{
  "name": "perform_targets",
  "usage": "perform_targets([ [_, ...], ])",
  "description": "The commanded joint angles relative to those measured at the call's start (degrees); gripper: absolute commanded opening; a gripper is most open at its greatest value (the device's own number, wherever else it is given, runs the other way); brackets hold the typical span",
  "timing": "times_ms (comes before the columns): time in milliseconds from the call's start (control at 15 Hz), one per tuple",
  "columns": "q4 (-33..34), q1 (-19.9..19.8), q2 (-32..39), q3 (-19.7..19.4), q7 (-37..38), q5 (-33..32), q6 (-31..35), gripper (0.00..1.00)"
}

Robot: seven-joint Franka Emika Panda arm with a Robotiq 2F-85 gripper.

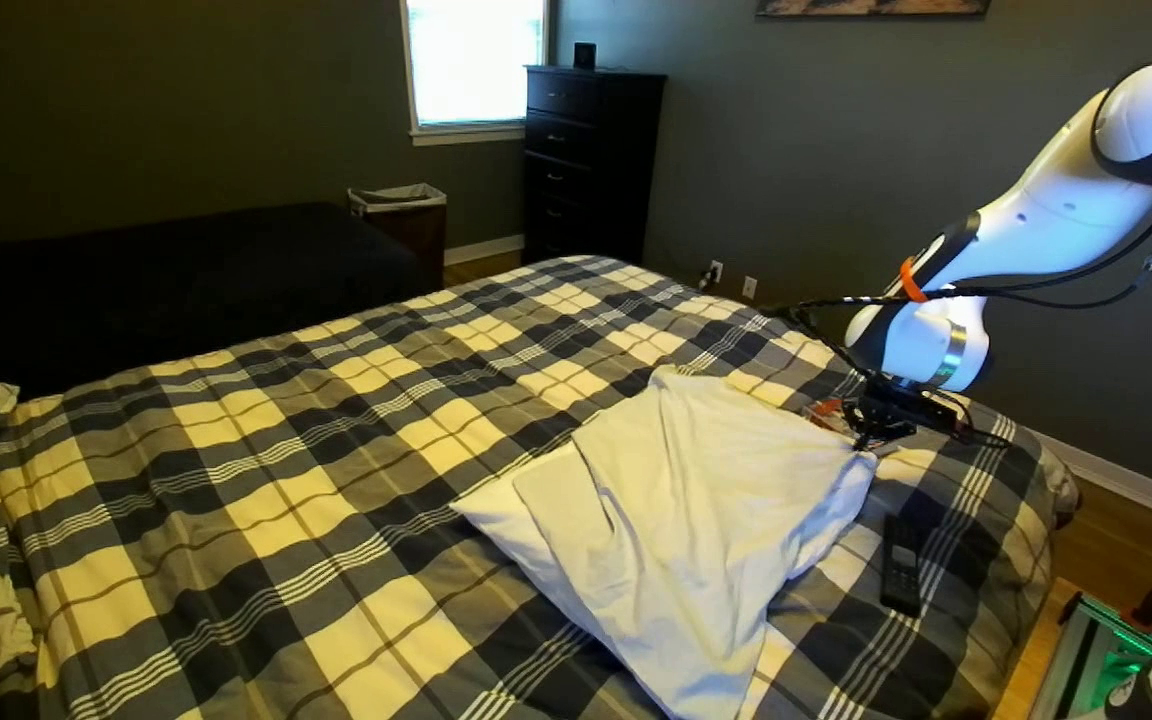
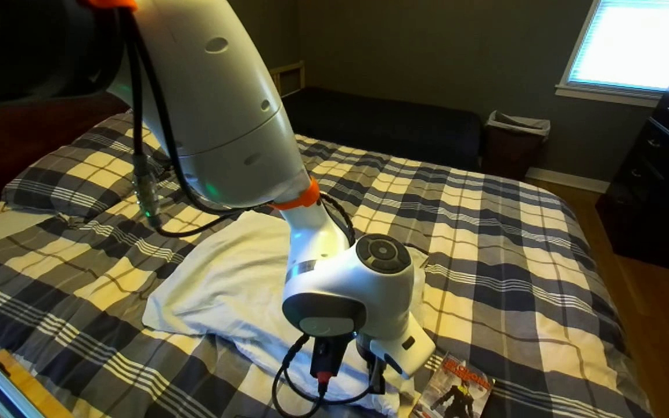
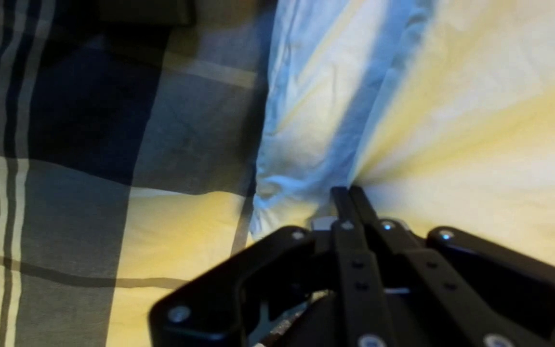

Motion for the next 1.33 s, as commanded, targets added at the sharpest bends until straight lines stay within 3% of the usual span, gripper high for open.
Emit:
perform_targets([
  [0, -2.1, 1.1, -1.8, -2.3, 0.0, 0.2, -1.5, 0.00],
  [1267, -2.2, 3.6, -0.1, -8.3, 1.7, -0.7, -0.7, 0.00],
])
